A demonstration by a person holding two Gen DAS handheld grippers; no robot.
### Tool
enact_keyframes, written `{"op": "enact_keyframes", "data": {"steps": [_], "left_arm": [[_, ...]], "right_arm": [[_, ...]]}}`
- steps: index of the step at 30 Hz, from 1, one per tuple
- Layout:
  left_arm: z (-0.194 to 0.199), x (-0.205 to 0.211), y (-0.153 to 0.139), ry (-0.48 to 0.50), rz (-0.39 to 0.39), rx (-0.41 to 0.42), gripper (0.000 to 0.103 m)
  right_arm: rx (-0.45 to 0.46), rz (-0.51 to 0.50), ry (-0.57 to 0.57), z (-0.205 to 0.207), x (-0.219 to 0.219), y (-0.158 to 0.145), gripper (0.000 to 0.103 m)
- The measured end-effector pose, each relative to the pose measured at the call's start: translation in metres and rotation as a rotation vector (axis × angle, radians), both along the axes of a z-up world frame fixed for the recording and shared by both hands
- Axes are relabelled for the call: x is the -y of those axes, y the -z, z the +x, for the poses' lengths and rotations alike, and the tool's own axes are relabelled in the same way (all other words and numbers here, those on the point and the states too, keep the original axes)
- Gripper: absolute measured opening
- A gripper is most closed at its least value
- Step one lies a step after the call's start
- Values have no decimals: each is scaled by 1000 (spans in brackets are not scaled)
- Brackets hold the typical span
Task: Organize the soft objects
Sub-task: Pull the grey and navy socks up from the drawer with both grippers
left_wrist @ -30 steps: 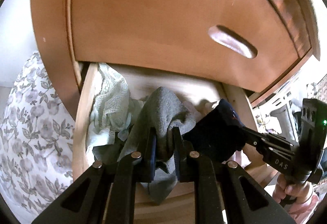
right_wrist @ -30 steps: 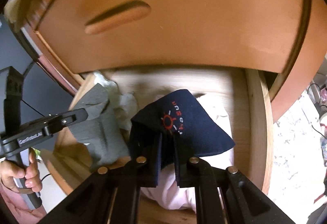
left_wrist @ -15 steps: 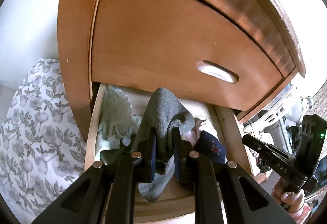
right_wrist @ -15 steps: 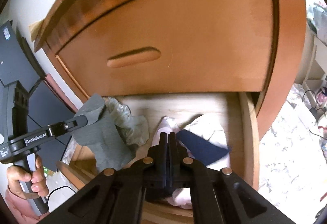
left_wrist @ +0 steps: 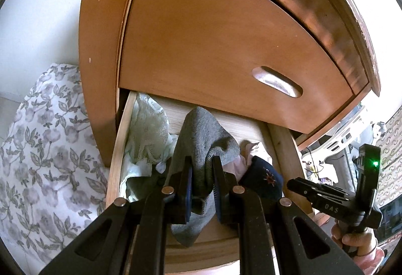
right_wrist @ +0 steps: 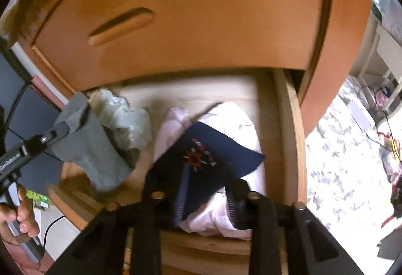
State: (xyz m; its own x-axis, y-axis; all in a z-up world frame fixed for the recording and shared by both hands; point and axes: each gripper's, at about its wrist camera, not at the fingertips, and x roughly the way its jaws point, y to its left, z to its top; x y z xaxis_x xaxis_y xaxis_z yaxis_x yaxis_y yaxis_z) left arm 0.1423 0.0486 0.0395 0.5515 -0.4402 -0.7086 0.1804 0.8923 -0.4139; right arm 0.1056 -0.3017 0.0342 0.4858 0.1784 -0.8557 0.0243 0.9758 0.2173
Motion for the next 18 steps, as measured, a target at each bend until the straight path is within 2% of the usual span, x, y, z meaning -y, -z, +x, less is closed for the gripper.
{"op": "enact_keyframes", "data": {"steps": [3,5,7,15,18], "left_arm": [[0,0,1,4,-6,0,15],[0,-1,1,6,-10,1,15],[0,-2,2,8,-13,3,14],[1,-4,5,19,-22,6,15],[1,-4,5,21,-25,8,15]], "right_arm": [[-57,23,13,5,6,10,49],[-85,42,12,7,6,15,50],[-110,51,-3,10,4,19,55],[-175,72,-49,26,-11,32,57],[-181,36,-84,31,-25,32,57]]}}
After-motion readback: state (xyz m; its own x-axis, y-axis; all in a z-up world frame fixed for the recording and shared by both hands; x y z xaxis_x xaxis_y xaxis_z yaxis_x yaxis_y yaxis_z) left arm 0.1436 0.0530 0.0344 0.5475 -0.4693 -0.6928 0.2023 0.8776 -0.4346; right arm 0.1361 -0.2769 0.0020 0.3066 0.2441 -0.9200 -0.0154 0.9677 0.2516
